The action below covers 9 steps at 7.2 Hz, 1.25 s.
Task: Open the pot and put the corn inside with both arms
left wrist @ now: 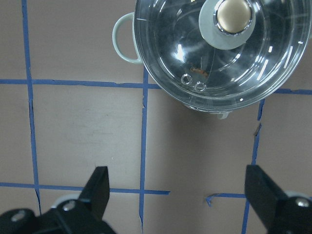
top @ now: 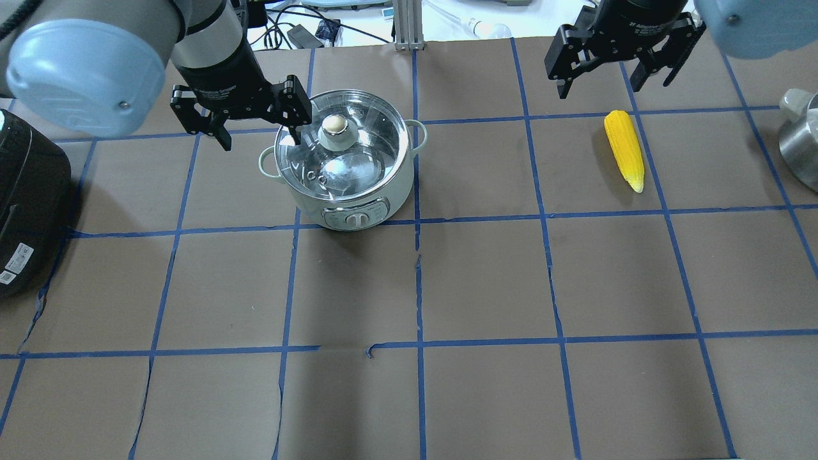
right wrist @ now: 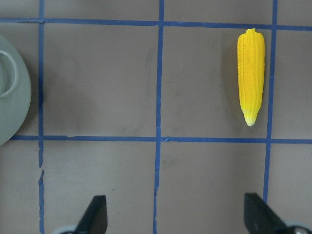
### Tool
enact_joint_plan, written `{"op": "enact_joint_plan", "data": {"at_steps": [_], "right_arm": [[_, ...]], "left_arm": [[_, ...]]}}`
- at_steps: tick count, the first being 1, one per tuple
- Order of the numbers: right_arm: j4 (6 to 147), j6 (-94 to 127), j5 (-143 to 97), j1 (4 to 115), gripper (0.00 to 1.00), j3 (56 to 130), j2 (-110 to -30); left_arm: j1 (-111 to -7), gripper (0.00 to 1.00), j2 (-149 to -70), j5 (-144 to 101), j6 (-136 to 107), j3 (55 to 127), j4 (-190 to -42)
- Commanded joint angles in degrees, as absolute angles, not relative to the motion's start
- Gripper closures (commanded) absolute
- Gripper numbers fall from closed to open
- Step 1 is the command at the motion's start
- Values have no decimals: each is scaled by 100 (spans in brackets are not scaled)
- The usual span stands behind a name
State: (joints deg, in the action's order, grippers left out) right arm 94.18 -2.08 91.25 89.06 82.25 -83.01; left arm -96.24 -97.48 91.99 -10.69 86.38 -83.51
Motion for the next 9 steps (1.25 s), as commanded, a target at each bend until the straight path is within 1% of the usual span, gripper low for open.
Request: {"op": "enact_joint_plan", "data": {"at_steps": [1, 3, 4, 6, 7, 9], "right_arm": [[9631, -307, 9123, 8553, 0, 8235, -7973], [10132, -325, 9123, 8473, 0, 8235, -7229], [10612, -334, 9123, 8403, 0, 8253, -6998], [11657, -483, 9079, 8184, 0, 8698, -6550], [12255, -727, 8835, 7965, 0, 8962, -6391], [12498, -1053, 8824, 7780, 0, 9000, -6101]], "left_arm": [[-9633, 0, -10543, 9307, -1352, 8482, -7518], [-9711, 0, -11255, 9185, -1589, 7773, -7418], [-9886, 0, -11598, 8880, -1608, 7456, -7453], [-9993, 0, -11943, 8886, -1539, 7383, -7384], [-10028, 2, -11979, 8886, -1495, 7392, -7400], [-10028, 14, -11927, 9043, -1371, 7409, -7558]]}}
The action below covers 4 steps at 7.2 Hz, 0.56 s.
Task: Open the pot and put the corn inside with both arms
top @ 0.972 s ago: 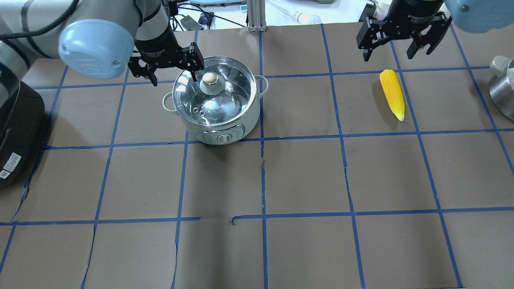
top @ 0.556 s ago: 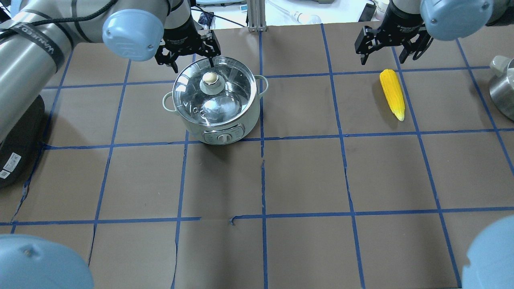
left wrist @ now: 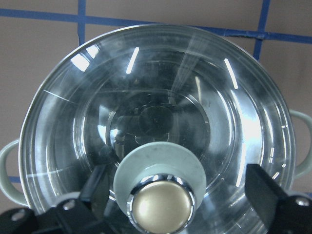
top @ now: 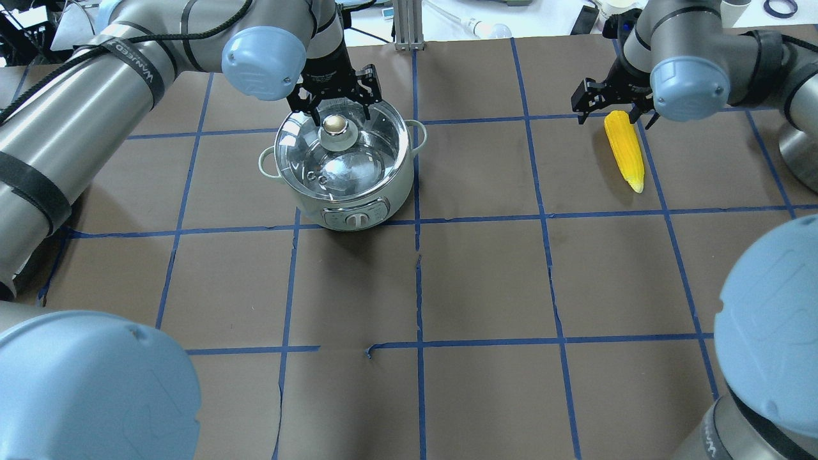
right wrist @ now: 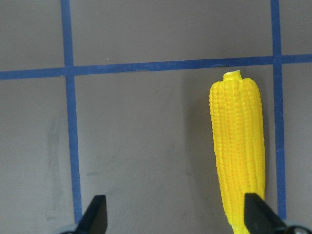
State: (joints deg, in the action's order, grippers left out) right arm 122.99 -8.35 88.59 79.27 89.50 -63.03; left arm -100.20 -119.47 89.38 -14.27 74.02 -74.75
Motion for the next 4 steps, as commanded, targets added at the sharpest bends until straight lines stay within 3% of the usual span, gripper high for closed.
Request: {"op": "enact_joint_plan", "data": {"at_steps": [1, 2, 4], "right_arm": [[12959, -1342, 8781, 7526, 0, 8974, -5839], [13007, -1527, 8754, 7436, 0, 8974, -5732], [13052, -1529, 8771, 7427, 0, 8921, -5478]], "left_arm": [[-10020, 17, -11831, 9148, -1180, 7444, -7646], [-10020, 24, -11813, 9149, -1178, 7453, -7646], [-10020, 56, -11856, 9141, -1213, 7444, -7655]]}}
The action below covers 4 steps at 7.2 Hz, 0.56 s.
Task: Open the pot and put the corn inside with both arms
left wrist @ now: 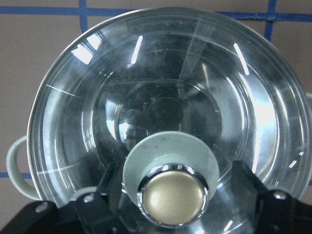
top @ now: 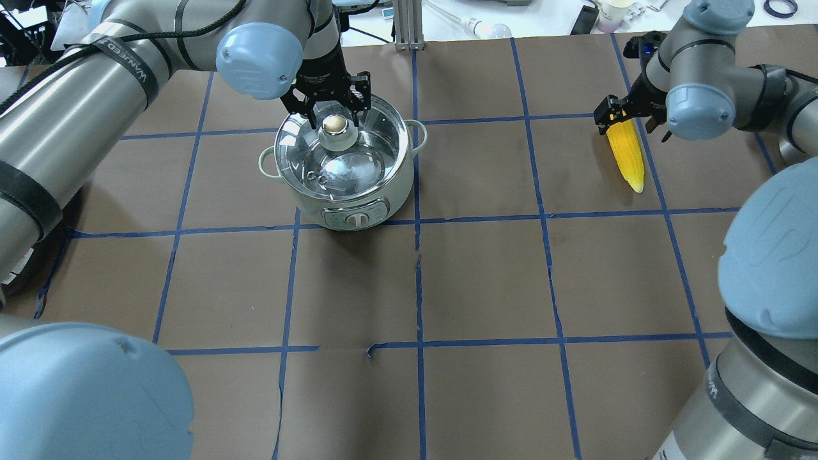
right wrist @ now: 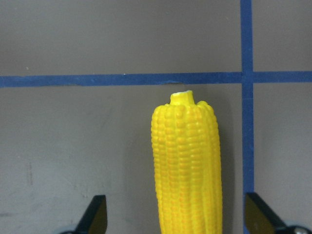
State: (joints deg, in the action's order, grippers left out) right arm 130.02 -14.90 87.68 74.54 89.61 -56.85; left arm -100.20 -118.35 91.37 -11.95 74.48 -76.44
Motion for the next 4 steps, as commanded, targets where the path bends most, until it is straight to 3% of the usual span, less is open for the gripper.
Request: {"op": "enact_joint_plan", "data": {"at_steps": [1, 2, 3, 4], "right_arm": [[13052, -1529, 8771, 7427, 0, 8808, -5354], [13052, -1529, 8763, 7427, 0, 8807, -5344], [13043, -1547, 8771, 7427, 1, 8833, -5335], [12973, -1556, 8763, 7418, 41, 8824, -5344]], "left_arm": [[-10020, 64, -11856, 9088, -1222, 7427, -7620], [-10020, 74, -11848, 9088, -1222, 7427, -7620], [-10011, 96, -11813, 9079, -1222, 7366, -7655], [-10002, 98, -11734, 9088, -1222, 7270, -7664]]}}
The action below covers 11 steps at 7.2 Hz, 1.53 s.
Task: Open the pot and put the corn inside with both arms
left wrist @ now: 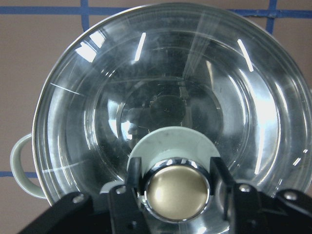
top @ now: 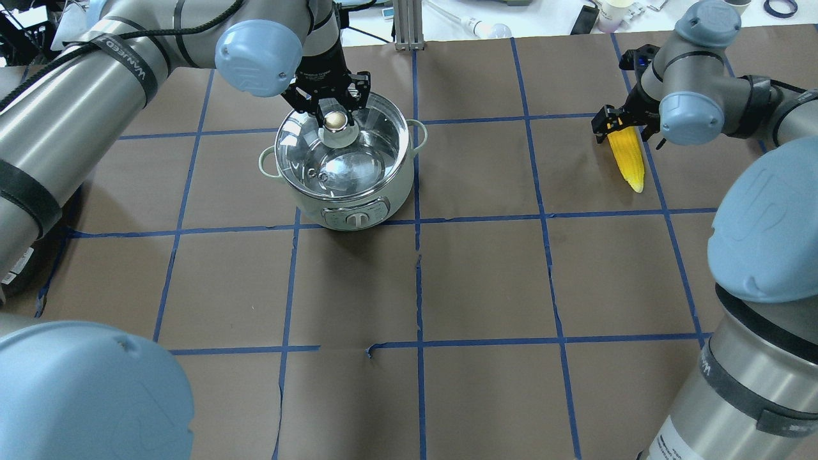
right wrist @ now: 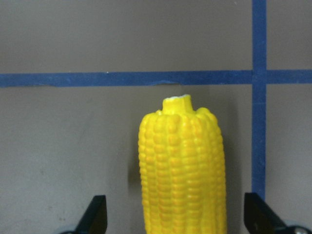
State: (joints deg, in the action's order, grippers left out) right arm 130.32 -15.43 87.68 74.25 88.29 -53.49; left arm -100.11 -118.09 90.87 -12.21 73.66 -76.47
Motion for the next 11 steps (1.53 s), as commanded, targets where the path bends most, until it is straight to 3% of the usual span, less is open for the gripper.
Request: {"op": "enact_joint_plan", "data": {"at_steps": [1, 2, 3, 4, 6, 8, 11], "right_arm": [[12964, -1556, 8763, 7418, 60, 8833, -5361], [12946, -1573, 8832, 7418, 80, 8859, -5370], [12755, -1582, 8842, 7418, 93, 8833, -5422], [12579, -1582, 8833, 7427, 98, 8798, -5623], [12088, -1556, 8754, 7496, 98, 8624, -6107], [11630, -1399, 8447, 8134, 98, 7949, -6187], [11637, 38, 8807, 9576, 99, 7595, -6223]], "left_arm": [[-9976, 100, -11664, 9140, -1169, 6990, -7829], [-9671, 100, -11646, 9358, -838, 6848, -8257], [-9189, 100, -11611, 9430, -26, 6864, -8331], [-8828, 100, -11549, 9431, 287, 6925, -8393], [-8090, 100, -11496, 9475, 700, 7162, -8692], [-7421, 100, -11357, 9457, 1219, 8046, -8475], [-7164, 100, -11224, 9413, 1905, 9391, -6423]]}}
